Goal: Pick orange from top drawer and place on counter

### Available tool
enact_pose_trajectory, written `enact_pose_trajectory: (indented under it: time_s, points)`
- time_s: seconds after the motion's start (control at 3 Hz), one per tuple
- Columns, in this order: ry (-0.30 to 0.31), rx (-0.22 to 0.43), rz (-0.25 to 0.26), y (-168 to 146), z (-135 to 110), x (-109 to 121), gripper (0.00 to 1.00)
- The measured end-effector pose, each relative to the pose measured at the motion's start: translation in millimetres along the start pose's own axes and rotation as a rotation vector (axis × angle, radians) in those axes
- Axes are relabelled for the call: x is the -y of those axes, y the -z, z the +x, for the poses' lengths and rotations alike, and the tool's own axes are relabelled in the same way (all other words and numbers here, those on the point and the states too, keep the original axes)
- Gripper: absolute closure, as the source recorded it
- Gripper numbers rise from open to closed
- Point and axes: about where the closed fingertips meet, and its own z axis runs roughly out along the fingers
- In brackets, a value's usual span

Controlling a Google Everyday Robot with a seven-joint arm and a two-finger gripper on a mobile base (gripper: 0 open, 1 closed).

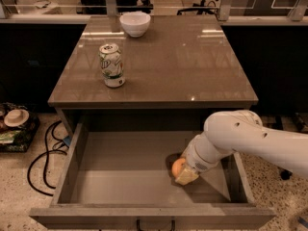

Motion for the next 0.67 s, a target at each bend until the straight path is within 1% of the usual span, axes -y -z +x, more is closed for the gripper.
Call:
enact_pose_trajectory:
  time_s: [0.33, 0.67]
  points:
    - [0.012, 0.017, -0.008, 9, -8, -1, 1.00]
    - [0.012, 0.056, -0.006, 40, -23, -4, 1.00]
